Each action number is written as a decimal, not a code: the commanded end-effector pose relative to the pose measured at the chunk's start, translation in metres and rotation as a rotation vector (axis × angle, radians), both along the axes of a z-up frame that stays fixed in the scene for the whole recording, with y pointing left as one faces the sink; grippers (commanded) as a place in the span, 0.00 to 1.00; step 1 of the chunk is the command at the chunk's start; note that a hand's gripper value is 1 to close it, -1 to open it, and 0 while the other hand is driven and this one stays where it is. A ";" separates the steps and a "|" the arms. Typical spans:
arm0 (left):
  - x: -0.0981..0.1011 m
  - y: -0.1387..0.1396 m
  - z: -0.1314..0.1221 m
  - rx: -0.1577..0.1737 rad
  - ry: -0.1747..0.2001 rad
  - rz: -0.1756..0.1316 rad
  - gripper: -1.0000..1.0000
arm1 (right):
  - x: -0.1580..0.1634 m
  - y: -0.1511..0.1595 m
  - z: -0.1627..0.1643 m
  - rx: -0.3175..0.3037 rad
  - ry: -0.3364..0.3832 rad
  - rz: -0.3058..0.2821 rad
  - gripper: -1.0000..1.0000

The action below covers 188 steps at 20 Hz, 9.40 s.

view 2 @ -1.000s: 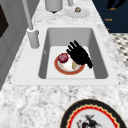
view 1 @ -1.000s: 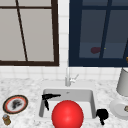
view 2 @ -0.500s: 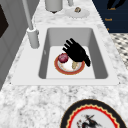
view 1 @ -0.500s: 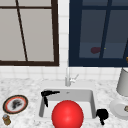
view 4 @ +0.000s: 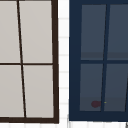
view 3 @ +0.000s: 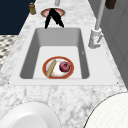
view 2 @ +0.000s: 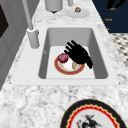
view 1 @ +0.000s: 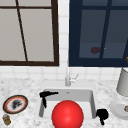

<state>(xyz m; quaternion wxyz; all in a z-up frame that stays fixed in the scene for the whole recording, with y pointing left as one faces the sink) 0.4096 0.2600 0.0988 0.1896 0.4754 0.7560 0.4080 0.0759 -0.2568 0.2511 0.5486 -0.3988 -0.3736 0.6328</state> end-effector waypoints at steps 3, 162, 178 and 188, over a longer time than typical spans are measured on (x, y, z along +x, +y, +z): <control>-0.004 -0.001 -0.011 0.152 0.029 0.058 0.00 | 0.000 0.000 0.000 0.000 0.000 0.000 0.50; -0.239 0.012 0.096 0.682 -0.027 0.325 0.50 | 0.043 0.009 0.039 0.063 -0.148 0.114 0.00; -0.239 0.012 0.095 0.679 -0.027 0.330 0.50 | 0.136 0.028 0.061 0.077 -0.423 0.124 0.00; -0.239 0.012 0.095 0.679 -0.027 0.330 0.50 | 0.218 0.046 0.058 0.087 -0.443 0.123 0.00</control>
